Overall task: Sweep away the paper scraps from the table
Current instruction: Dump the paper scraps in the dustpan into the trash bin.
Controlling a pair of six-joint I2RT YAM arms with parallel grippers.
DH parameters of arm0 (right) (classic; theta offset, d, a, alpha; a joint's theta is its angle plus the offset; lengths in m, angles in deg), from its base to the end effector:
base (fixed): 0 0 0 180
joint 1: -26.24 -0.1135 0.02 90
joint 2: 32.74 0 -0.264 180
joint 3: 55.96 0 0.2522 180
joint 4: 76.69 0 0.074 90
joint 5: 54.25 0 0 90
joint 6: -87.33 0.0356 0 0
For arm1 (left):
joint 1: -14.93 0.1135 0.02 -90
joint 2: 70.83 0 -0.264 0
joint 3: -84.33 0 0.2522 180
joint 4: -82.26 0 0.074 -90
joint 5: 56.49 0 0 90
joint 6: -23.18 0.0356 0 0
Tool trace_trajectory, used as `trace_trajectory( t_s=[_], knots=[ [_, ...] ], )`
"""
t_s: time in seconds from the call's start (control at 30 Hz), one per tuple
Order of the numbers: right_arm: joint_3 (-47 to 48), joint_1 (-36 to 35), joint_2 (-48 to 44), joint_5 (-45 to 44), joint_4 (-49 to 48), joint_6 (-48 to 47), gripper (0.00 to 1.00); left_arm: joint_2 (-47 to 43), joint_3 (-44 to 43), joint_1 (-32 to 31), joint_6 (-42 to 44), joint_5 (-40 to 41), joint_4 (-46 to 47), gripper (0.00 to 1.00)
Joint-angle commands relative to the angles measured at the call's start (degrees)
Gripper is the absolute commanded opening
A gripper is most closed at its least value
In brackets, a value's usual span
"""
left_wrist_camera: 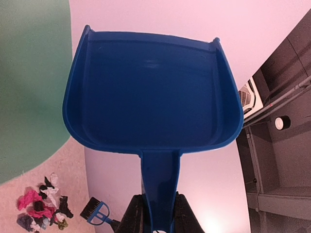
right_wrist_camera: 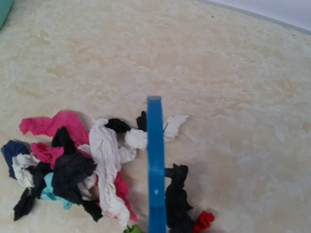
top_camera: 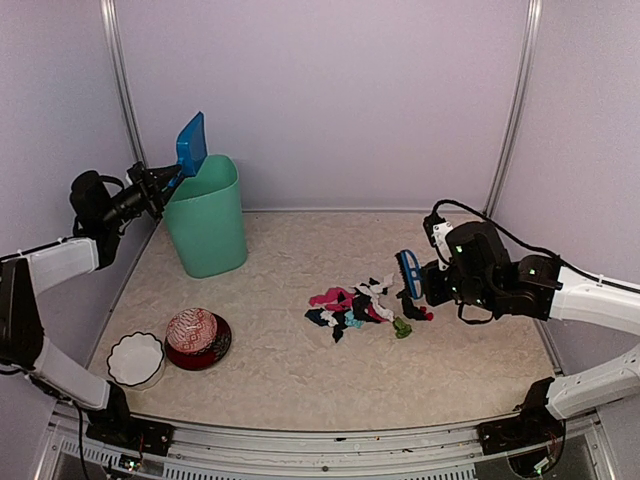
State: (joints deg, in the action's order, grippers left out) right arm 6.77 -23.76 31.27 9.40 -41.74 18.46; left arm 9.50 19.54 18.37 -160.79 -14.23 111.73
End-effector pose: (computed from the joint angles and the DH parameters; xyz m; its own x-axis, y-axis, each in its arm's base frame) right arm 0.1676 0.1751 0.2826 -0.5189 -0.1158 -0.8470 -0.2887 0.9563 0.0461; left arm 0.3147 -0.0075 0.3298 -0.6917 -0.7137 -0.1105 0.1929 -0.0350 -0.9806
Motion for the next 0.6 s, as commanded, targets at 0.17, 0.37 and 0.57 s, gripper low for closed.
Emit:
trace_trajectory(
  t_s=[0.17, 0.37, 0.57],
  knots=[
    [-0.1, 0.5, -0.8, 3.4, -4.2, 0.6, 0.00, -4.7, 0.3, -0.2, -1.5, 0.6, 5.1, 0.00],
    [0.2, 0.4, -0.4, 9.6, -9.1, 0.7, 0.00, -7.3, -2.4, -1.2, 8.8, -1.7, -4.0, 0.00],
    [1.1, -0.1, 3.7, 19.5, -18.6, 3.3, 0.00, -9.9, -7.3, -4.6, 22.7, -3.3, -17.1, 0.00]
  ],
)
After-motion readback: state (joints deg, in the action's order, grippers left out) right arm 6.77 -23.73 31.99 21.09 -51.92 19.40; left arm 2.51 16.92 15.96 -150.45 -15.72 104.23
